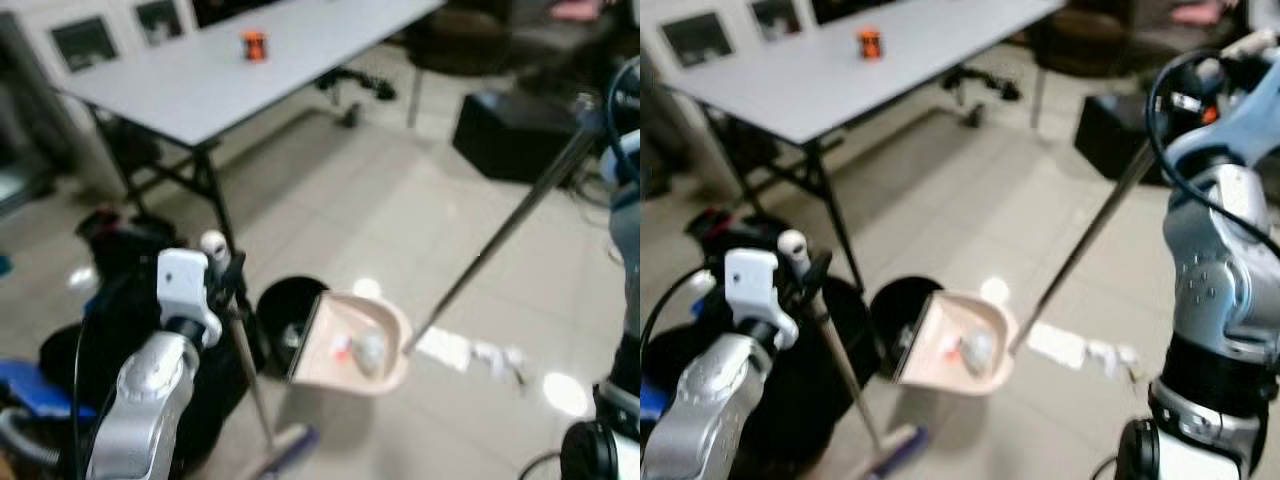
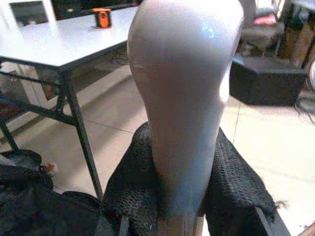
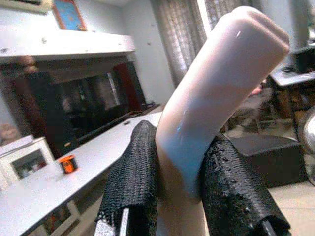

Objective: Sweep floor

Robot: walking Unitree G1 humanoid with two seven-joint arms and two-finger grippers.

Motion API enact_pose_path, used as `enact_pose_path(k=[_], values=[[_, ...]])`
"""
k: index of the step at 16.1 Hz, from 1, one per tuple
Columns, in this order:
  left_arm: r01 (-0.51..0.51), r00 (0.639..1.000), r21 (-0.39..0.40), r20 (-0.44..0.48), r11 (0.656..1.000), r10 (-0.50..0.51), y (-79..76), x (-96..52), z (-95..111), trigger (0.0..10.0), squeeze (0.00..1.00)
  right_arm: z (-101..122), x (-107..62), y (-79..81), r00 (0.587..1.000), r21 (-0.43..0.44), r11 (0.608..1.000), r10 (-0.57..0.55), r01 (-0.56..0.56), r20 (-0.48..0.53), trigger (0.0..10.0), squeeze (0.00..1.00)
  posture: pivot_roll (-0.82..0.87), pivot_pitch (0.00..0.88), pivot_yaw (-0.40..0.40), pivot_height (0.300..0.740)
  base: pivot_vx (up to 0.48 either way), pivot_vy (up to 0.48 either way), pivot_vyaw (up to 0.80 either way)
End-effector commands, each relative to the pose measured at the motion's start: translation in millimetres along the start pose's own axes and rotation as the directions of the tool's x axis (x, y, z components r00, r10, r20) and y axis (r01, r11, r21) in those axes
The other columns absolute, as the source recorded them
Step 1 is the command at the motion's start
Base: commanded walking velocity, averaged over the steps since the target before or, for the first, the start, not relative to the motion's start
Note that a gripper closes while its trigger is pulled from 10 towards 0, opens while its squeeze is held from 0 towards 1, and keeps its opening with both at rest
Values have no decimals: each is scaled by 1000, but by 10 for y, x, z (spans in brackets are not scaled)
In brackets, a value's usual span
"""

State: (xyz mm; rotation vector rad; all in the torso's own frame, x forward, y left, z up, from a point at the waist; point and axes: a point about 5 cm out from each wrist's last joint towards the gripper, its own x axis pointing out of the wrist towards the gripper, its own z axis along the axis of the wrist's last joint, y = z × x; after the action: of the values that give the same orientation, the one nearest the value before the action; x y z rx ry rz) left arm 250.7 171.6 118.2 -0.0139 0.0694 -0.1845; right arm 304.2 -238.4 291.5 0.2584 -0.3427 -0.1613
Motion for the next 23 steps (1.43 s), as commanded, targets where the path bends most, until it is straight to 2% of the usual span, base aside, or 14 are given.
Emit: enact_pose_path(k=[1,8,12,19,23], values=[[-27,999,38,21,999,26,77,-4,66,10000,0,64,5,106,999,52,998,39,-41,34,10000,0,36,0,24,740,345,0,0],[-28,999,34,23,999,27,79,10,75,10000,0,62,7,85,999,54,998,31,-33,36,10000,0,36,0,25,740,342,0,0],[-29,999,33,21,999,29,80,5,72,10000,0,75,12,116,997,33,998,53,-55,53,10000,0,39,0,22,740,343,0,0],[-26,1000,36,14,999,25,82,-11,58,10000,0,62,33,161,994,46,997,61,-65,95,10000,0,42,0,28,740,341,0,0],[-21,1000,27,9,999,21,82,-18,45,10000,0,10,65,295,978,-32,991,134,-130,159,10000,0,43,0,29,740,0,0,0]])
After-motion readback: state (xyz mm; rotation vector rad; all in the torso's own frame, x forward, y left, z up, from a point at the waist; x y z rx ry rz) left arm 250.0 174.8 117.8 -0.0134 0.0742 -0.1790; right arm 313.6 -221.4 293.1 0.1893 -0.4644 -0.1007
